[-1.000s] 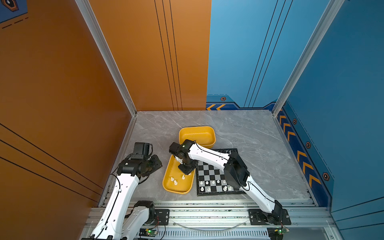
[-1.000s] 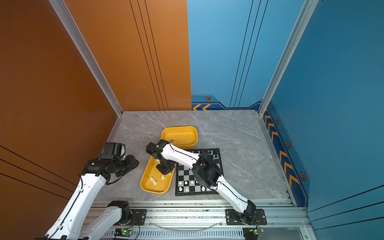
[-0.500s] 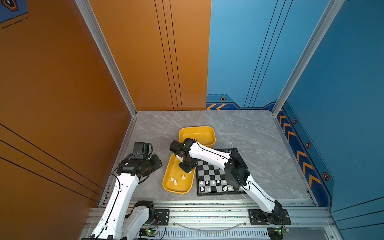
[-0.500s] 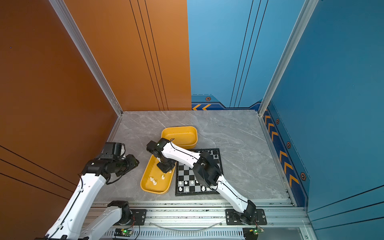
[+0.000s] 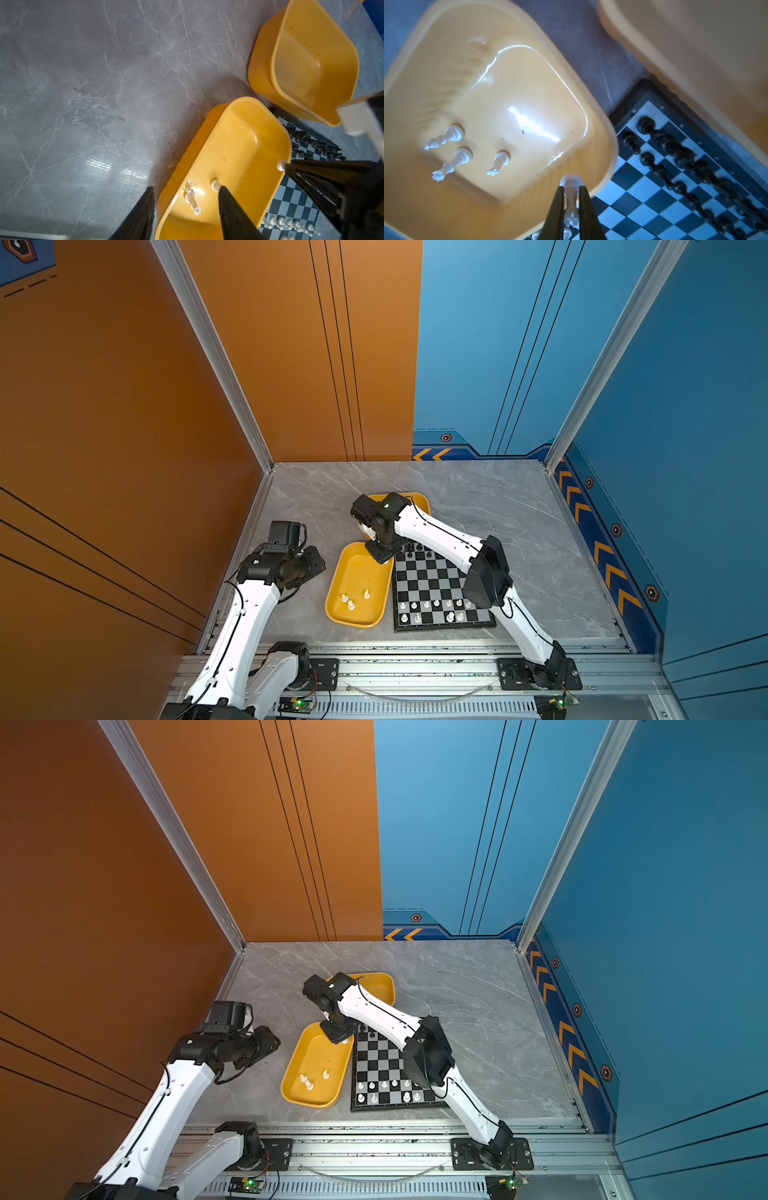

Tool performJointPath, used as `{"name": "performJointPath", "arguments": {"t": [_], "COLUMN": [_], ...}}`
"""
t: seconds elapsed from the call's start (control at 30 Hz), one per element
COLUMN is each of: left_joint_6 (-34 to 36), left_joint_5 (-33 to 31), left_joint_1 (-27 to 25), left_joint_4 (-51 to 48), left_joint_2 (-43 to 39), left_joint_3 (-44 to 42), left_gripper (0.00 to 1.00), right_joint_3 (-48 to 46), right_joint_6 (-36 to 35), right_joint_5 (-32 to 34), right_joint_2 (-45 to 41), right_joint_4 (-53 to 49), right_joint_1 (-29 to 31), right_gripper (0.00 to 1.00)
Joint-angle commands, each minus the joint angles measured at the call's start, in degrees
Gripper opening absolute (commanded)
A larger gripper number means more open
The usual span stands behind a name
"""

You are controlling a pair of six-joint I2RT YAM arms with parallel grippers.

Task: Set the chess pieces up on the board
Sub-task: 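Lift the white piece and carry it toward the board's near rank with the right gripper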

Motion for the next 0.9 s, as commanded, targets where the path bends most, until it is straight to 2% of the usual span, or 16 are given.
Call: {"name": "performJointPath", "arguments": {"t": [0.0, 0.13, 0.33, 0.63, 0.87], "left_joint_6": [1.17, 1.41, 1.69, 1.61, 0.86], "left_joint_5": [1.53, 2.06, 2.29, -2.13, -3.30], "left_joint_1": [0.46, 0.46, -0.85, -10.48, -16.63], "left_joint_4": [1.57, 2.68, 4.45, 6.30, 7.04], "left_joint_2": [0.92, 2.27, 4.87, 12.11, 17.82], "left_joint_3": [1.52, 1.72, 2.58, 7.46, 12.66], "left_gripper": [0.51, 0.50, 0.50, 0.50, 0.49], "right_joint_3": [1.48, -1.68, -13.11, -35.60, -51.04], "right_joint_6": [1.49, 1.97, 3.37, 8.92, 12.92], "right_joint_5": [2.90, 5.00, 7.48, 8.48, 8.25], "right_joint_2": [-4.52, -8.13, -15.43, -30.39, -41.07], "right_joint_4": [-3.71, -4.50, -2.25, 4.76, 9.45], "right_joint_1": [-0.78, -1.37, -2.04, -3.94, -6.05], "right_gripper": [0.09, 0.08, 0.07, 0.07, 0.08]}}
